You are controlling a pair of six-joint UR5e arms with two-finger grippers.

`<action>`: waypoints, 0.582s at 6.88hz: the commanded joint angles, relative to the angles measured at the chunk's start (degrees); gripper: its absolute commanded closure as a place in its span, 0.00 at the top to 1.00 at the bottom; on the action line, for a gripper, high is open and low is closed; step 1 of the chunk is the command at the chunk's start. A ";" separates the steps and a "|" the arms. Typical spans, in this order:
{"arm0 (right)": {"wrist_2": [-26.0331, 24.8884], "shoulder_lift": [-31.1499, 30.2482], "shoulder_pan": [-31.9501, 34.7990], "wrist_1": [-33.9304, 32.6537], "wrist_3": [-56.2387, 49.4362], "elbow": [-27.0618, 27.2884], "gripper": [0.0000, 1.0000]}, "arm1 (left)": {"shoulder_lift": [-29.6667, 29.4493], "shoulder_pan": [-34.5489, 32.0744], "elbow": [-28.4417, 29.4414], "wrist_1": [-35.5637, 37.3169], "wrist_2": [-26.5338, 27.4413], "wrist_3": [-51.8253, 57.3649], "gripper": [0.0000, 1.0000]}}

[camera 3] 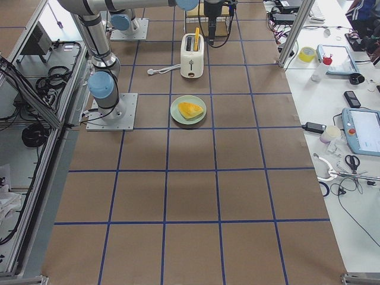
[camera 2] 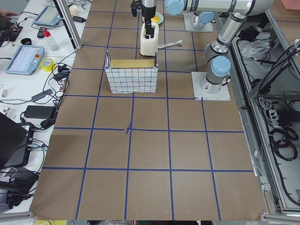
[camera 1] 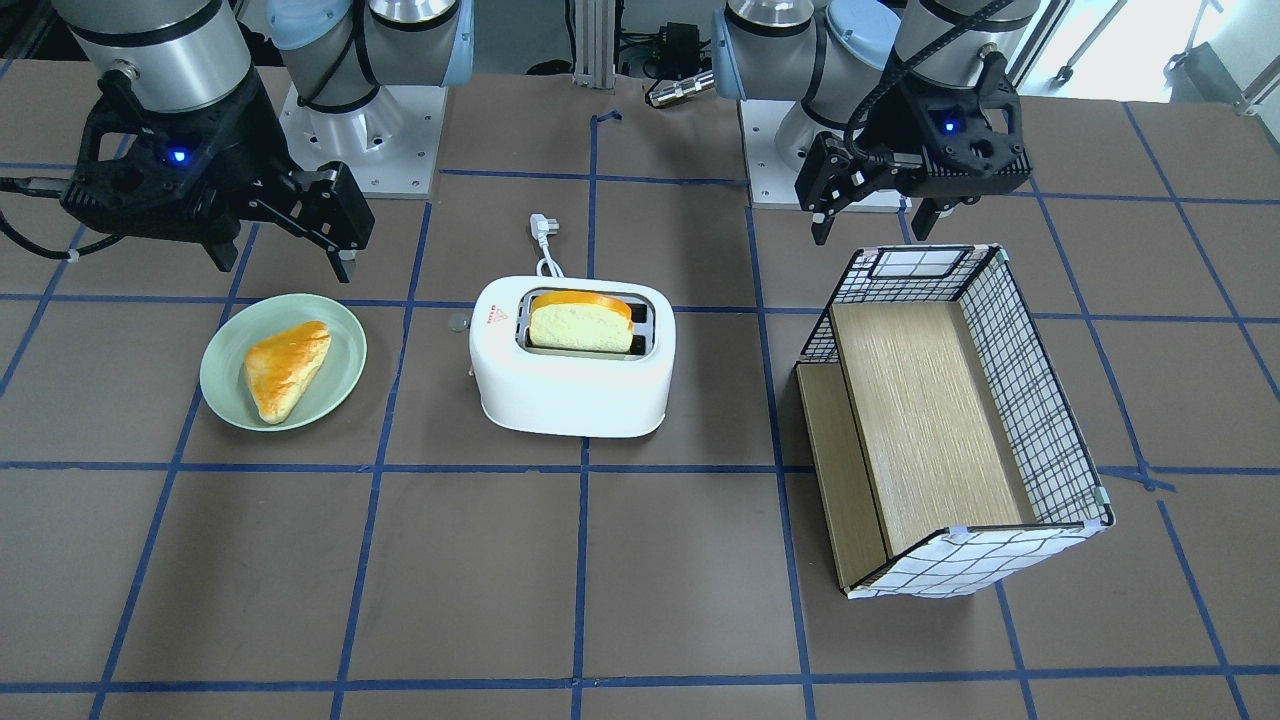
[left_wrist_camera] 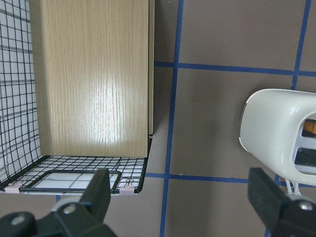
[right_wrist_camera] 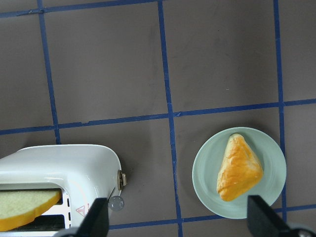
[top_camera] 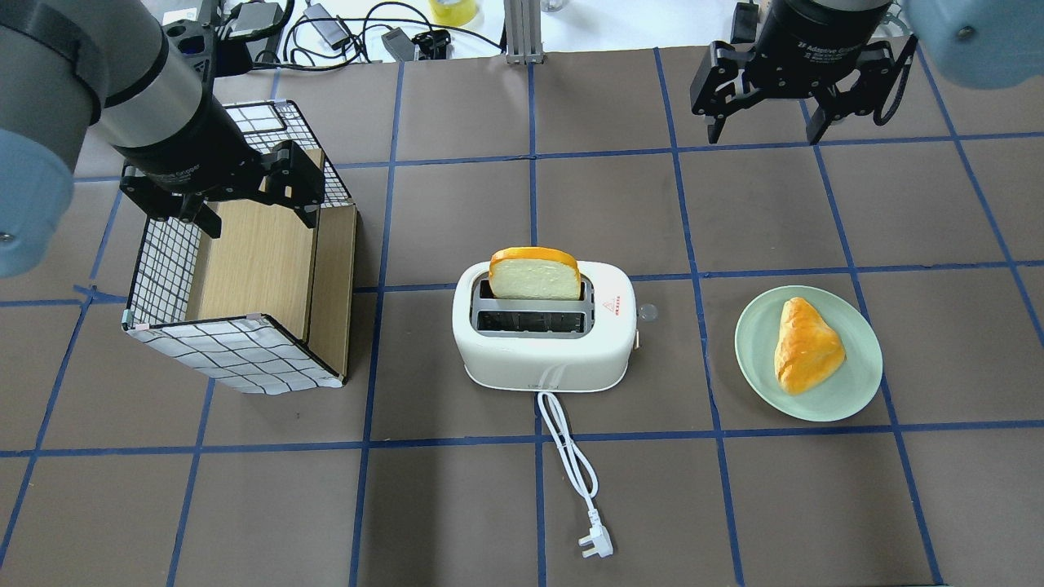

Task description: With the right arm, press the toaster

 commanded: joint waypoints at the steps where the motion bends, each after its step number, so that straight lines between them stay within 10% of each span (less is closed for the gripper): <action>1: 3.71 -0.10 -0.18 2.57 -0.01 -0.52 0.00 | 0.00 0.00 0.00 0.00 0.06 0.00 1.00; 4: 12.15 0.25 -1.23 3.47 -0.53 3.76 0.00 | 0.00 0.00 0.00 0.00 0.06 0.00 1.00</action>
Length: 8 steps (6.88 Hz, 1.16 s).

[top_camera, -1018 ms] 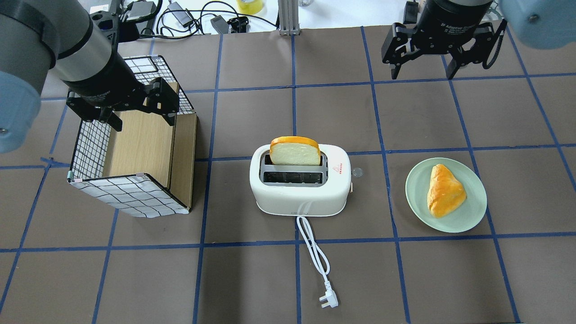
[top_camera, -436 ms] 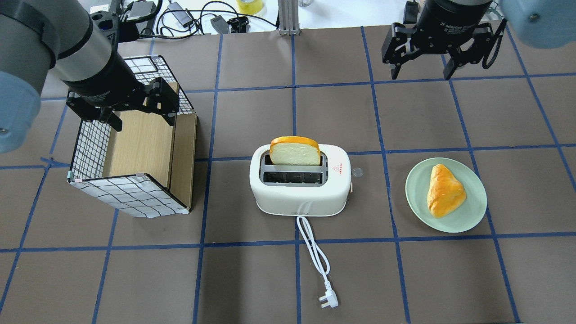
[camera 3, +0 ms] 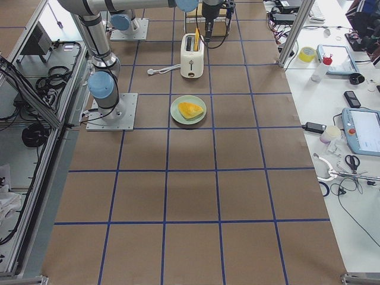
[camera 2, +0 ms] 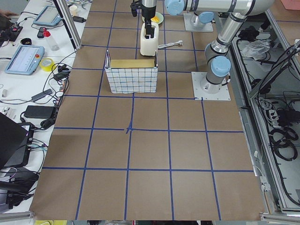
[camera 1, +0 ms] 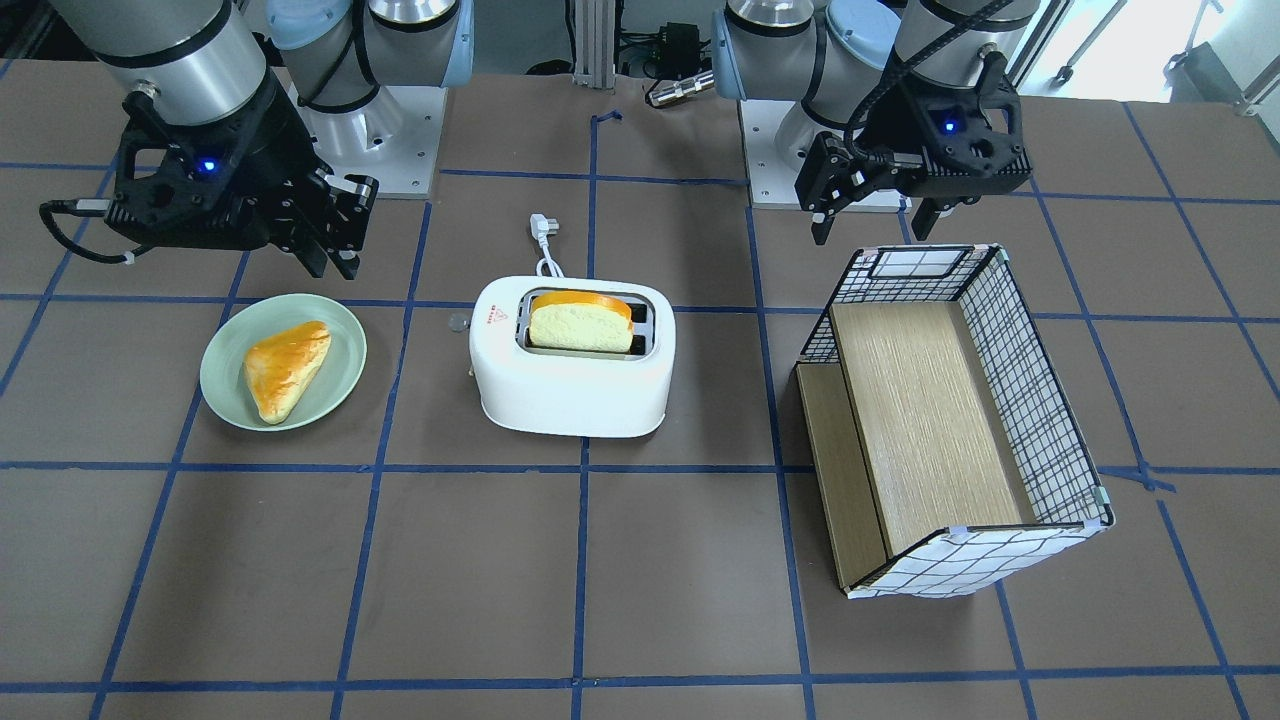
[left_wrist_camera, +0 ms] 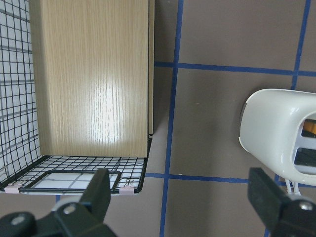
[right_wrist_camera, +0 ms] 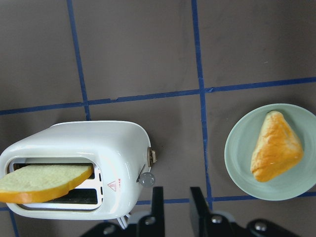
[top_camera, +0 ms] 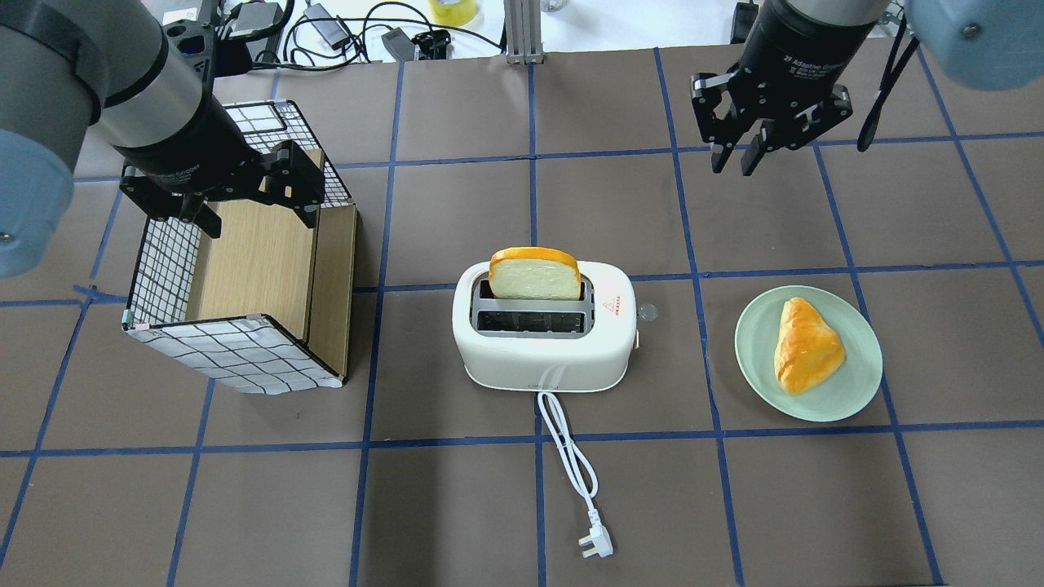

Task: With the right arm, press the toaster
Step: 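Move the right gripper down toward the lever on the white toaster's side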

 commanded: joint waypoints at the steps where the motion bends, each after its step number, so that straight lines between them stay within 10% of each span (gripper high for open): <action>1: 4.59 0.14 -0.92 -0.61 -0.74 5.30 0.00 | 0.00 0.00 0.00 0.00 0.02 0.00 1.00; 8: 10.75 0.14 -1.36 -16.33 -3.29 23.24 0.00 | 0.00 0.00 0.00 0.00 0.02 0.00 1.00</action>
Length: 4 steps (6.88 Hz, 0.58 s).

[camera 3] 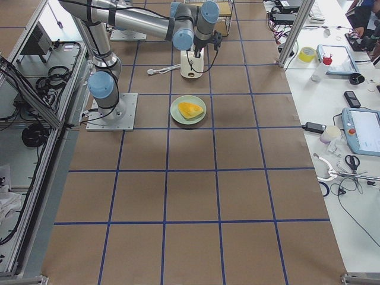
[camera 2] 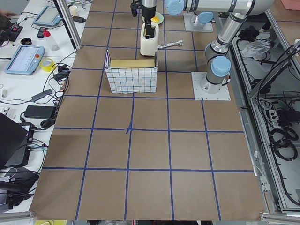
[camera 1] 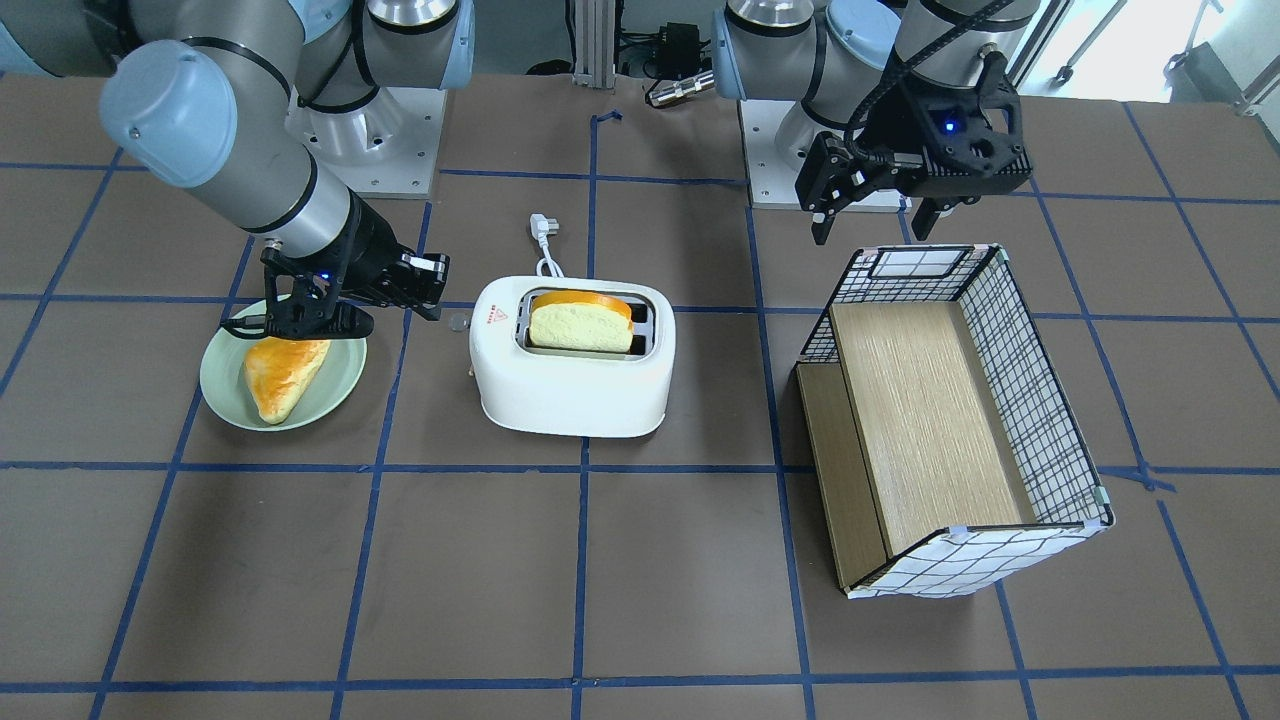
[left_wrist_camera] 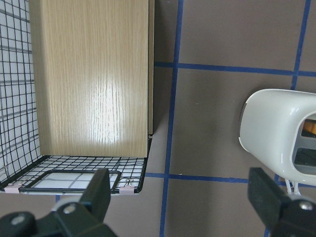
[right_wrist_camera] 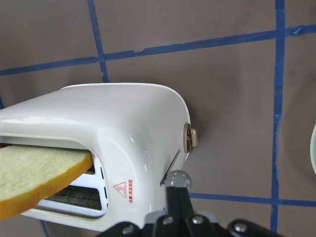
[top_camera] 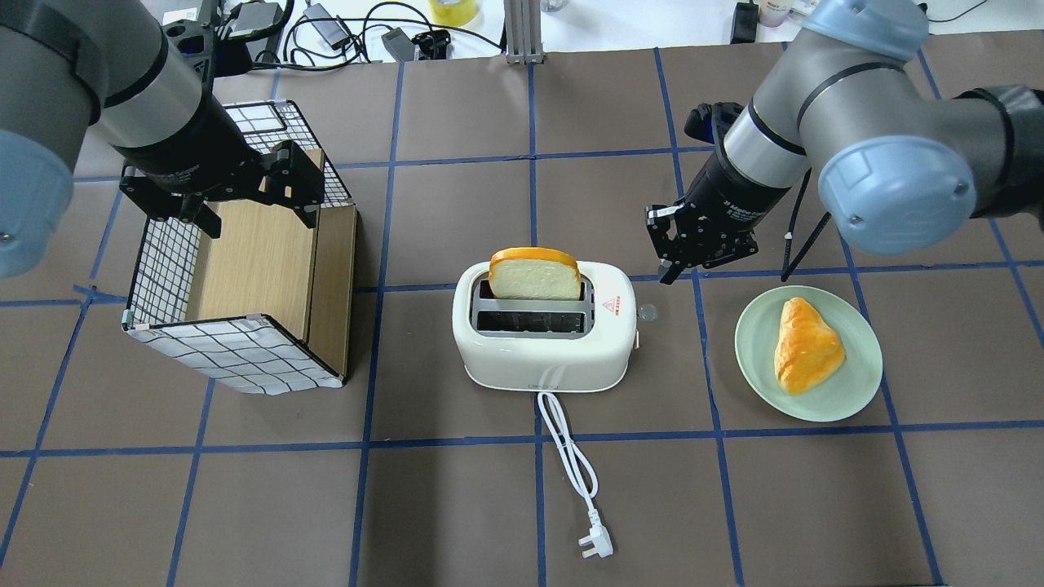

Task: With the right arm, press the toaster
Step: 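Move the right gripper down toward the lever on the white toaster's side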

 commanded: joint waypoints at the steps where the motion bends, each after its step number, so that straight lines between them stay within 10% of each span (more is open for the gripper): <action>1: 0.07 0.03 0.26 -2.58 -0.47 2.89 0.00 | 0.00 -0.01 0.00 0.00 -0.06 0.00 1.00; 4: 0.16 1.08 0.35 -3.37 -0.38 3.42 0.00 | 0.00 -0.01 0.00 0.00 -0.06 0.00 1.00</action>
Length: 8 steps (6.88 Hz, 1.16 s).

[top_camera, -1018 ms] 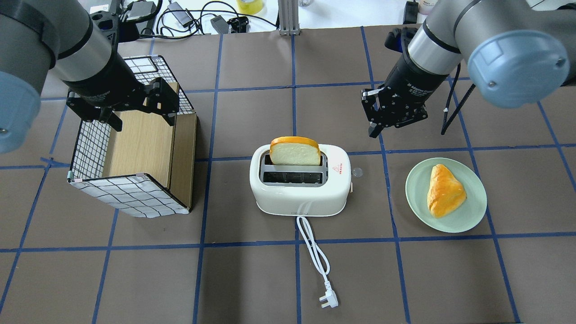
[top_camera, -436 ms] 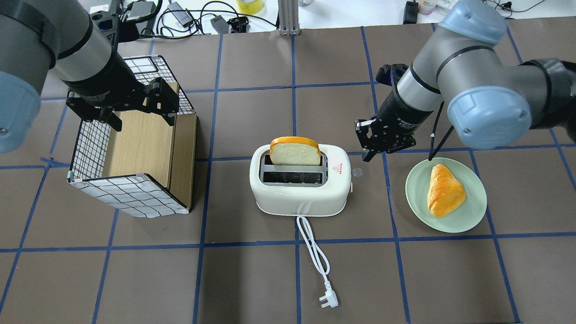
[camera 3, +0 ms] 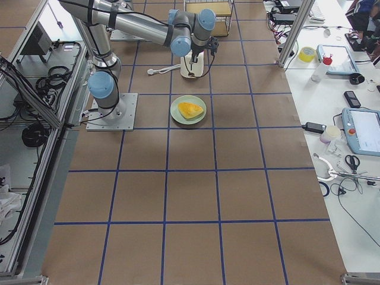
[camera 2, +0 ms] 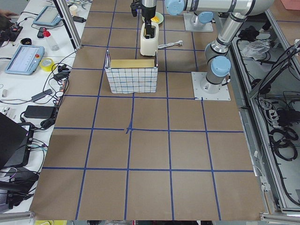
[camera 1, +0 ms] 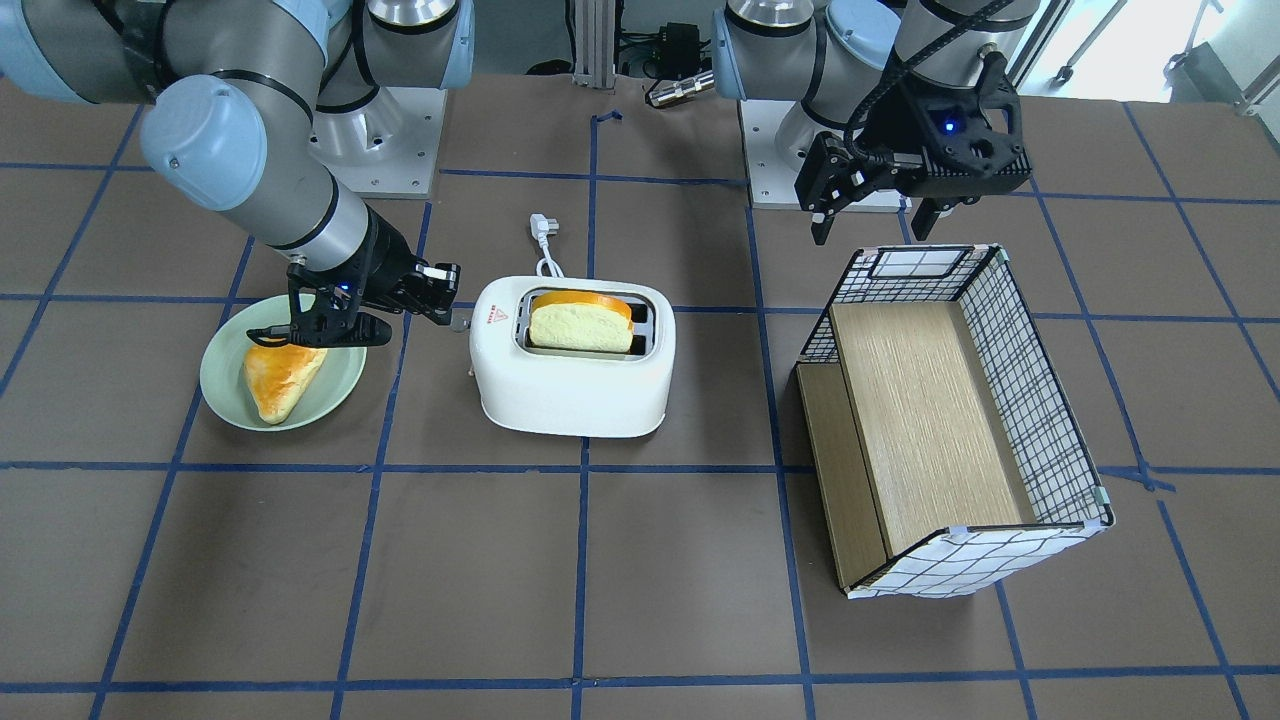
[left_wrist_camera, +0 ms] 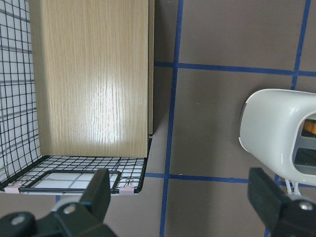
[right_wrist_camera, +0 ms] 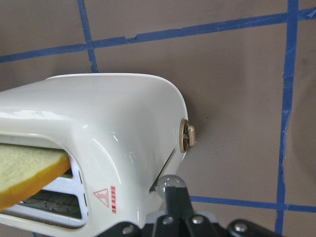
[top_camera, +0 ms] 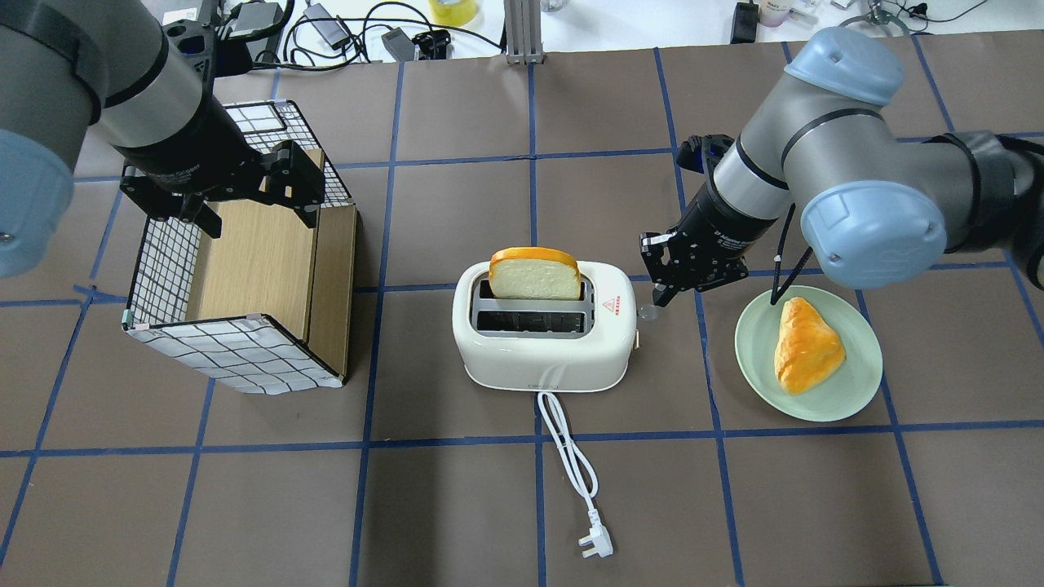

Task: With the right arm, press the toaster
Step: 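Move the right gripper down toward the lever on the white toaster's side, then press the toaster lever down with the right gripper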

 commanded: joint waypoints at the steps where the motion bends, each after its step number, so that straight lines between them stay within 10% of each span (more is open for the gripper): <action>1: 0.12 0.97 0.16 -0.59 0.02 0.22 0.00 | 0.00 0.00 0.00 0.00 0.08 0.00 1.00; 8: 1.61 2.55 0.16 -2.16 -0.33 0.66 0.00 | 0.00 0.00 0.00 0.00 0.08 0.00 1.00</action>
